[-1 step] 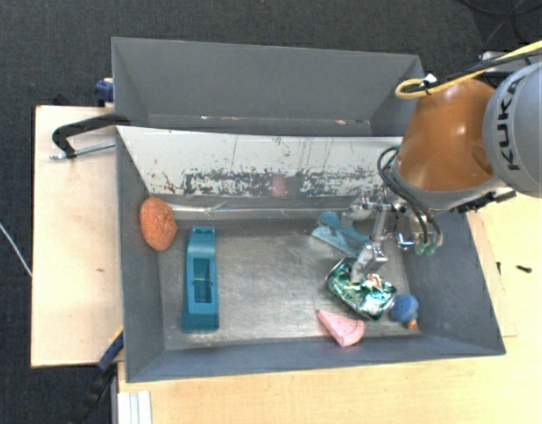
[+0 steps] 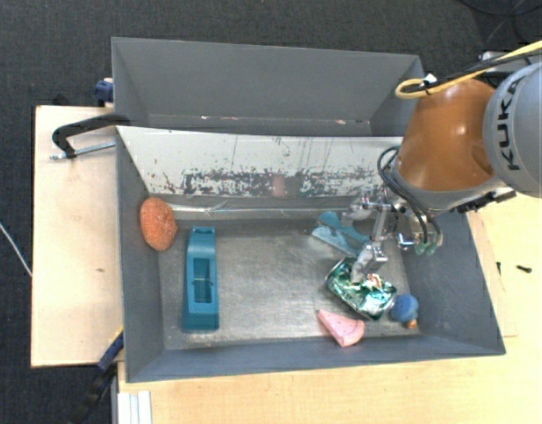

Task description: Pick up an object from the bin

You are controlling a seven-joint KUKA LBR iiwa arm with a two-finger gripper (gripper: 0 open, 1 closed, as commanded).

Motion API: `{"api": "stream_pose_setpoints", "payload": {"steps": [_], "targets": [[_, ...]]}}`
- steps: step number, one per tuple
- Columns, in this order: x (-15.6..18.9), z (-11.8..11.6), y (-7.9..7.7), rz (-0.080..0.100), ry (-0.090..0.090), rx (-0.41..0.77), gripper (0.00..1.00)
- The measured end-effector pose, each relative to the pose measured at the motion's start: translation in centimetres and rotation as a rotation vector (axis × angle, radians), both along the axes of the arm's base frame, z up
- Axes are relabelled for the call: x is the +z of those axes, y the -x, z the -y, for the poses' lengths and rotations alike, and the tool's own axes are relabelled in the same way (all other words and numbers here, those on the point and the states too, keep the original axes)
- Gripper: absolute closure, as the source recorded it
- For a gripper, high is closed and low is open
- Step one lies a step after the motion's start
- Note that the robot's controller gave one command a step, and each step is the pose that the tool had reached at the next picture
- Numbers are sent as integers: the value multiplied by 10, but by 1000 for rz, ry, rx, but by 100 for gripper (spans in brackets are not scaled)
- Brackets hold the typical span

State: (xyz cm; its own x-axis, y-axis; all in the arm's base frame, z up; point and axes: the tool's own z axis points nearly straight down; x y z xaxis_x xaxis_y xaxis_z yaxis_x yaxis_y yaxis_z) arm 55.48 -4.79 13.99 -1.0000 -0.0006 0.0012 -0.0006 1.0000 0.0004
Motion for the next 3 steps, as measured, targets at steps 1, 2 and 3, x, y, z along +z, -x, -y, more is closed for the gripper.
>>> {"api": "stream_pose_setpoints", "payload": {"steps": [1, 2, 3], "targets": [[-62, 31, -7, 6, -1, -21, 100], [-62, 31, -7, 6, -1, -21, 100], [76, 36, -13, 7, 1, -3, 100]]}}
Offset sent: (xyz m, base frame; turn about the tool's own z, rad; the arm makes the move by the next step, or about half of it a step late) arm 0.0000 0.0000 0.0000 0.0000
